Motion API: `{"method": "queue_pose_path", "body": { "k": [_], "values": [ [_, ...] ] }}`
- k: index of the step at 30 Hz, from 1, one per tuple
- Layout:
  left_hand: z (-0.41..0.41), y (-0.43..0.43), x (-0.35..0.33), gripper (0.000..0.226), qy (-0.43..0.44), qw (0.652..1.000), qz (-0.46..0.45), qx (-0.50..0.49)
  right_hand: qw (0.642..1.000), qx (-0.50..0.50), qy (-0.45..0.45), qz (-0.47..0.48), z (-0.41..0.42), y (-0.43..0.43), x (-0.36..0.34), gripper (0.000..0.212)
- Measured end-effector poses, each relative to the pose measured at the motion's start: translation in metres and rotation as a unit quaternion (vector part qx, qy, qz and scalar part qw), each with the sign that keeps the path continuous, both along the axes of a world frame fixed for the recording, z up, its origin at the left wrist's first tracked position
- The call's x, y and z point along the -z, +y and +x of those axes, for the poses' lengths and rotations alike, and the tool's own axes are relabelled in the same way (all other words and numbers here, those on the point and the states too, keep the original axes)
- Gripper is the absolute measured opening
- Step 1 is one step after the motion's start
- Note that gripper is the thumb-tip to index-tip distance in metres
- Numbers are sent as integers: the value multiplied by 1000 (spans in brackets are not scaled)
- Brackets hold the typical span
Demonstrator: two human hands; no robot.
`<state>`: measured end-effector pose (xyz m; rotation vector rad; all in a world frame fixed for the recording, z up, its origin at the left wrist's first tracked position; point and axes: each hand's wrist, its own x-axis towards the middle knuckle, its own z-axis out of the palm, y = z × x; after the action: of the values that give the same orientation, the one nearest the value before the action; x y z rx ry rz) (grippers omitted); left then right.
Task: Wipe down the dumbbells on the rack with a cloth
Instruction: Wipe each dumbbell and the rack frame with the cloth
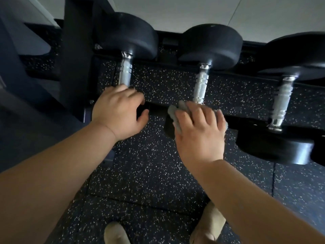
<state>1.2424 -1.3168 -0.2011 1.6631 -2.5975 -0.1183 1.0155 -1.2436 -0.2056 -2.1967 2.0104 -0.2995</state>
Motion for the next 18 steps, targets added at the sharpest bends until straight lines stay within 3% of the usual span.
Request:
{"method": "queue_pose_path", "body": {
  "k": [5,9,12,15,18],
  "values": [
    [4,1,4,33,48,998,-31,2,993,-110,43,-21,12,-13,6,26],
    [1,-1,4,36,49,998,-45,21,990,-134,30,-39,-5,-8,0,40],
    [2,0,10,36,42,996,-79,23,994,-82,-71,-6,-45,2,2,47],
    [2,1,13,35,53,992,-111,20,976,-45,-211,17,-68,1,10,45],
    [2,3,17,36,46,989,-135,28,976,-81,-200,-30,-55,-10,14,42]
  ]
}}
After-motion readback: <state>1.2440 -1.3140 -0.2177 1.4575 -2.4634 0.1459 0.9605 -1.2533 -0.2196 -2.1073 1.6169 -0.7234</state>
